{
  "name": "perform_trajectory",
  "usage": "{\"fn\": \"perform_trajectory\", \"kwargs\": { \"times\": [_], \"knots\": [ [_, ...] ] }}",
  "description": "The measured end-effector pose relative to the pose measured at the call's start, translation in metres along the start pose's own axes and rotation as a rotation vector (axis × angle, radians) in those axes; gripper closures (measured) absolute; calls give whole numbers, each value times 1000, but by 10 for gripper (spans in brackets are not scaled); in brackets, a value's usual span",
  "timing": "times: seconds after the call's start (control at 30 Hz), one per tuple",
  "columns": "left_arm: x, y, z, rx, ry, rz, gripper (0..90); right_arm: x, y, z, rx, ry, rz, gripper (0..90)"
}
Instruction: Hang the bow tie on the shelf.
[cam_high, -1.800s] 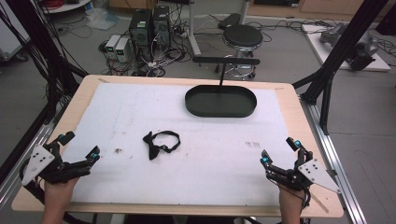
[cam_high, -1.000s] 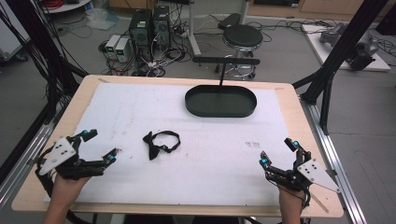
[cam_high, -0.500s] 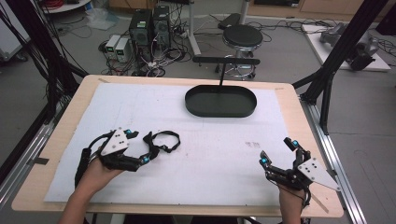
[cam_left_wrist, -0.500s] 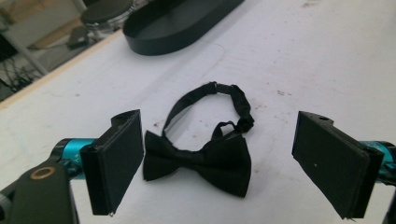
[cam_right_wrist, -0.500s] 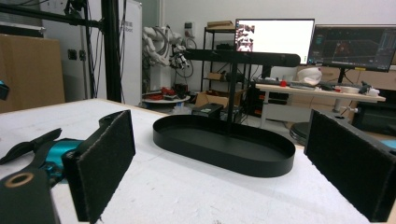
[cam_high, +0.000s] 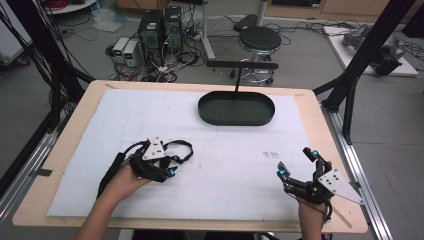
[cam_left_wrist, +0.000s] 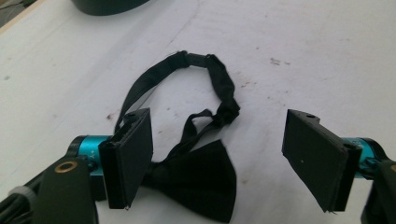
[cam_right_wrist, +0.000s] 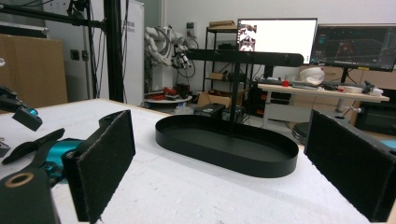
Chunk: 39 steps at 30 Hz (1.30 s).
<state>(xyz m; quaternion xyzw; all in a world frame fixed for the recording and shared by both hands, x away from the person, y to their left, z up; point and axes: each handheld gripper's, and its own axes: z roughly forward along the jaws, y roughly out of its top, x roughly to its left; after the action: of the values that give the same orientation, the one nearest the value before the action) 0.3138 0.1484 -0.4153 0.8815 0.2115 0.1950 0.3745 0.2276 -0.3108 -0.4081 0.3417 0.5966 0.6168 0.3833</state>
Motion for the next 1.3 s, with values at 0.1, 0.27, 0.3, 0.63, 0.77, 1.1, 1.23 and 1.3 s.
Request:
{"fn": "perform_trajectory", "kwargs": {
  "times": [0.1,0.27,0.3,0.63,0.77,1.1,1.23,1.3],
  "knots": [
    [-1,2,6,14,1,-4,280,1,0,0,2,4,-1,79],
    [4,1,21,46,-15,-35,301,0,1,-1,-6,5,7,78],
    [4,1,21,46,-15,-35,317,0,1,-1,-12,5,2,79],
    [11,-4,29,81,-8,-82,459,-1,1,-1,-27,16,26,79],
    [12,-4,29,88,-38,-82,524,-1,1,-1,-26,16,30,79],
    [11,-4,28,88,-112,-87,845,0,0,-1,-23,18,33,79],
    [9,-3,28,83,-110,-68,874,0,0,0,-24,19,33,79],
    [10,-2,24,35,-105,-73,876,0,-1,0,-24,17,34,79]
  ]
}}
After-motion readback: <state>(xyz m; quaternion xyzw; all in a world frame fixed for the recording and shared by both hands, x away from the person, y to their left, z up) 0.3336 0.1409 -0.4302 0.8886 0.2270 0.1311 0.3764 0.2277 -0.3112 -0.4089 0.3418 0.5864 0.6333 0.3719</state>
